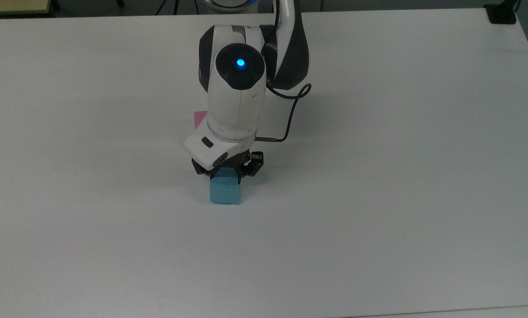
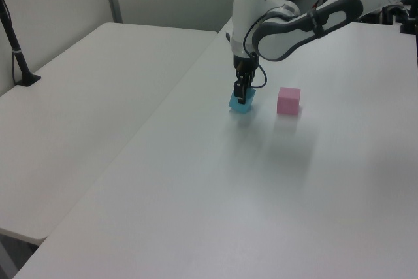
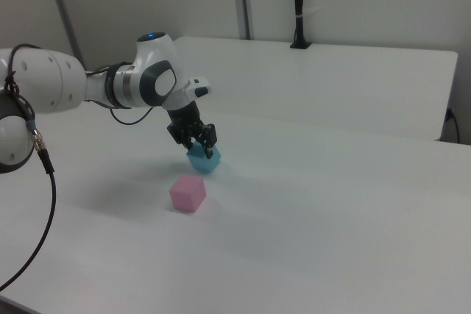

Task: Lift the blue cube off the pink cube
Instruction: 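Lower the light-blue cube onto the table beside the pink cube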

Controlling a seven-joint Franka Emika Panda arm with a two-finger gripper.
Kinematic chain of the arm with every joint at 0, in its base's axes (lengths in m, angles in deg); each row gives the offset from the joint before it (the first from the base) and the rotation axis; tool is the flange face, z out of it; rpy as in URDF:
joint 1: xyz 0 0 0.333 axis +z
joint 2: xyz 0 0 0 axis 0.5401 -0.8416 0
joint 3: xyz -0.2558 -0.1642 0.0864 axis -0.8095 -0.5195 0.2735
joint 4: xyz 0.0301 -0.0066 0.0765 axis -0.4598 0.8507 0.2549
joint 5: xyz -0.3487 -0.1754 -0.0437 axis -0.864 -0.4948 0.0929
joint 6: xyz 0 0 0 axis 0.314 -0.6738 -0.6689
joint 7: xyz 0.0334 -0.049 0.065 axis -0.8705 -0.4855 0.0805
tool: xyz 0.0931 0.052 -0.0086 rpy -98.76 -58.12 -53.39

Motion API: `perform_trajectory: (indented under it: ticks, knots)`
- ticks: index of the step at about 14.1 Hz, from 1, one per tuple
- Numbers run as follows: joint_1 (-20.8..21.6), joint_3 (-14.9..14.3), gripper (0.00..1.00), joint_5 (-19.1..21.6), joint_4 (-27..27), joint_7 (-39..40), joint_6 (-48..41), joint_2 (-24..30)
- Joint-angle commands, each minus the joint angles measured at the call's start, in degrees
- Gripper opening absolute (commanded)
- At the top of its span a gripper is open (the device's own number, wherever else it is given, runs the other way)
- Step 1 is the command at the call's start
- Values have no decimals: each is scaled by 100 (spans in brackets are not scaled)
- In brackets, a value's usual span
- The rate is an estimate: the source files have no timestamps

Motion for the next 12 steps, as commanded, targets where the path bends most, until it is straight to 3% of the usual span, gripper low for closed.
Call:
perform_trajectory:
  ticks: [1,5,9,12]
  knots:
    - [45,-110,100,74,-99,-160,182,-146]
    - [71,-163,100,73,-99,-372,24,238]
    - [-25,-154,100,12,234,-372,-2345,1967]
    - [-368,-93,100,-85,945,-354,-2806,3156]
